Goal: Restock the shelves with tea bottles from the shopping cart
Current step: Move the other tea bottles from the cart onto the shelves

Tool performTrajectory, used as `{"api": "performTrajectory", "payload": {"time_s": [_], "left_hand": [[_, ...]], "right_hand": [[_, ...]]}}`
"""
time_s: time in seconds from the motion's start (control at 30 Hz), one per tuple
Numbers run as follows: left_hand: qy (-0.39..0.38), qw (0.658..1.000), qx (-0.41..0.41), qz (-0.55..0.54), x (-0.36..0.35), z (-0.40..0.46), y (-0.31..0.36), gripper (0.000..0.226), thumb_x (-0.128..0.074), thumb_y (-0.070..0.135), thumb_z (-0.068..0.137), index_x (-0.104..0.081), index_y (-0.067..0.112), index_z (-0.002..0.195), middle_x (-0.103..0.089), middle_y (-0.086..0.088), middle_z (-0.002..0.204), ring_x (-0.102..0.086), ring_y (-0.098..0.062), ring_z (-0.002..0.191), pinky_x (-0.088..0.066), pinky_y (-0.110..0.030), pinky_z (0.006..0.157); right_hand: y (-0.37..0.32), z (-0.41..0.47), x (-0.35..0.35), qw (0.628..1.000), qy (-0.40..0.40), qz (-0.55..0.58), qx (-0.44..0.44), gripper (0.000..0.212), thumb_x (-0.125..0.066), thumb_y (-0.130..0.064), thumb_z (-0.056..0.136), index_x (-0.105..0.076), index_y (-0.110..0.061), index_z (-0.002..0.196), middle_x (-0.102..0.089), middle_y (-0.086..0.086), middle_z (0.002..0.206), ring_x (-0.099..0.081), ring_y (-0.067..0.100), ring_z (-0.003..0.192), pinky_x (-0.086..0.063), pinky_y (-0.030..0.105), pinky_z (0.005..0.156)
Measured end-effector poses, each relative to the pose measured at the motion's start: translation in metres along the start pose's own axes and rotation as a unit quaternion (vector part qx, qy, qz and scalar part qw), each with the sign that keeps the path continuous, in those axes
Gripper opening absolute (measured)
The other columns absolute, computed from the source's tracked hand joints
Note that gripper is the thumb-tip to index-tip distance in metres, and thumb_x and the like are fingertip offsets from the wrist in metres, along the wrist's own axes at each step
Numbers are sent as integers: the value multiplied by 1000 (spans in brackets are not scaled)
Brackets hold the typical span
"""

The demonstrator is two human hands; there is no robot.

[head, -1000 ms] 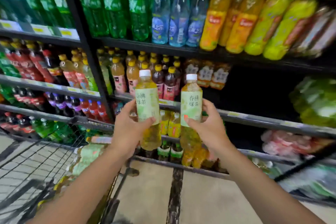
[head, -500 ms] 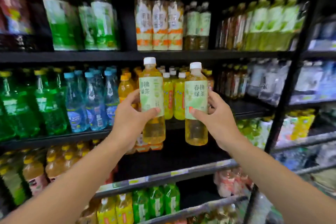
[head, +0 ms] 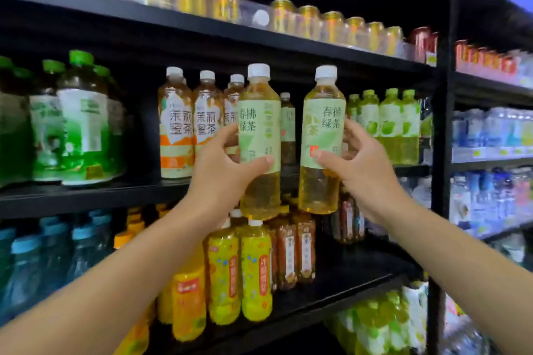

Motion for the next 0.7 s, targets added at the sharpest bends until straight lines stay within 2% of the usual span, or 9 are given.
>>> {"api": "performTrajectory", "payload": {"time_s": [0.1,0.17,0.23,0.33,0.47,0.57,0.7], "left_hand": [[-21,999,-30,-9,-10,33,-3,52,-82,12,83,-57,46,115,-68,19,109,-68,5,92,-55,-12,64],[-30,998,-48,-10,-18,52,-4,52,-82,10,83,-56,50,104,-71,22,103,-69,5,91,-55,-13,65],[-25,998,-64,-5,-28,69,-6,54,-82,11,82,-57,50,108,-70,25,103,-69,5,93,-57,-17,69],[-8,996,-84,16,-41,89,-11,61,-83,13,81,-57,41,128,-69,20,108,-69,3,95,-60,-21,74],[20,994,-100,42,-56,106,-26,63,-83,14,81,-51,43,128,-66,21,109,-66,8,97,-58,-15,73],[43,992,-94,66,-65,118,-39,66,-84,15,81,-52,37,135,-66,20,113,-62,12,99,-53,-8,71],[45,988,-96,114,-84,127,-50,66,-85,15,80,-53,34,135,-65,19,117,-63,8,102,-56,-13,76]], "right_hand": [[5,30,-3,999,30,-8,30,62,-80,-22,86,-52,-31,141,-66,-18,124,-64,-7,104,-56,13,78],[10,50,-3,998,39,-3,42,64,-81,-22,85,-52,-32,141,-66,-18,125,-65,-3,107,-59,22,84],[18,70,-3,998,42,-2,54,63,-82,-22,85,-53,-31,140,-67,-14,125,-67,4,110,-60,34,90],[37,98,-5,997,41,-7,70,65,-83,-19,83,-53,-29,140,-68,-10,126,-67,7,112,-59,40,93],[67,131,-9,995,38,1,88,69,-84,-16,82,-52,-28,142,-68,-9,125,-69,5,108,-60,40,91],[90,154,-12,996,24,20,86,70,-83,-17,83,-50,-30,143,-67,-11,127,-68,5,111,-60,40,92],[115,180,-13,996,-12,36,80,69,-83,-17,83,-51,-30,143,-66,-13,127,-68,1,106,-61,36,89]]}}
Point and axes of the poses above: each hand's wrist, its own z-axis towards the middle knuckle, its own x-axis out of the back of the hand, y = z × x, the point moved 3 cm from there along z, towards the middle knuckle
